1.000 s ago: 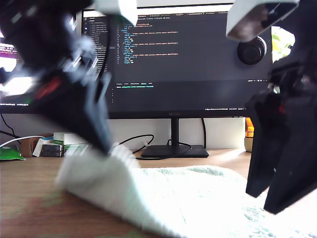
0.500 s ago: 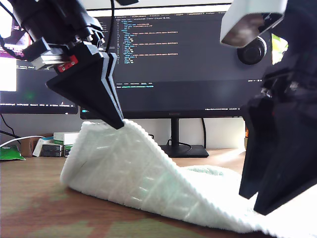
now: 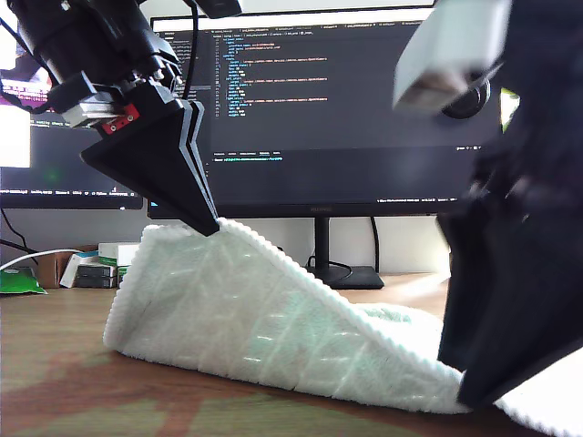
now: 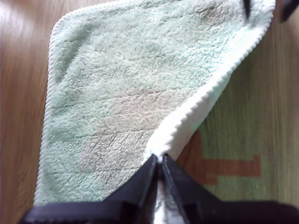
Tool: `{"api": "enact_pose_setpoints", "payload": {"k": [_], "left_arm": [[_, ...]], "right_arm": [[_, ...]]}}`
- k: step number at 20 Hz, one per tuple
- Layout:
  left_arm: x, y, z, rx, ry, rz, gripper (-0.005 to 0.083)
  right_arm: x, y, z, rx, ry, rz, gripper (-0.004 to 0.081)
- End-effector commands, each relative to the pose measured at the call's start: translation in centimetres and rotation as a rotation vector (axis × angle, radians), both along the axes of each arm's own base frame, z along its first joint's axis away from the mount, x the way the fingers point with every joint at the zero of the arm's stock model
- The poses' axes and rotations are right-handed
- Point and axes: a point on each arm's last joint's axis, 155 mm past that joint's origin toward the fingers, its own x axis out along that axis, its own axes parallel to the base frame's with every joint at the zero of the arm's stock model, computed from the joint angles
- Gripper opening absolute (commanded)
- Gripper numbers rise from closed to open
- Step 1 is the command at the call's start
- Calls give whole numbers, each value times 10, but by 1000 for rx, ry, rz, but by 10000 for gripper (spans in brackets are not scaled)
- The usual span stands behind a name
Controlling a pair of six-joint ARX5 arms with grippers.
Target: Fold the tea towel to a neat square and place it to the right
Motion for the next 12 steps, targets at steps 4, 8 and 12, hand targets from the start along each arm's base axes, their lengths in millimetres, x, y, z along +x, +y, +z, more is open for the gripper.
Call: {"api": "enact_pose_setpoints", "payload": {"k": [4,8,12], "left_arm": [[2,-5,10,-30,-7,2,-24],[3,-4,10,-31,-5,6,-24],[2,-2,8,-24,2,6,-24]], "right_arm": [[4,-10,-14,-67,-18,-22,269],[4,-11,-15,-71,-18,-24,252],[6,-16,-16,-92,-22,-39,245]]}}
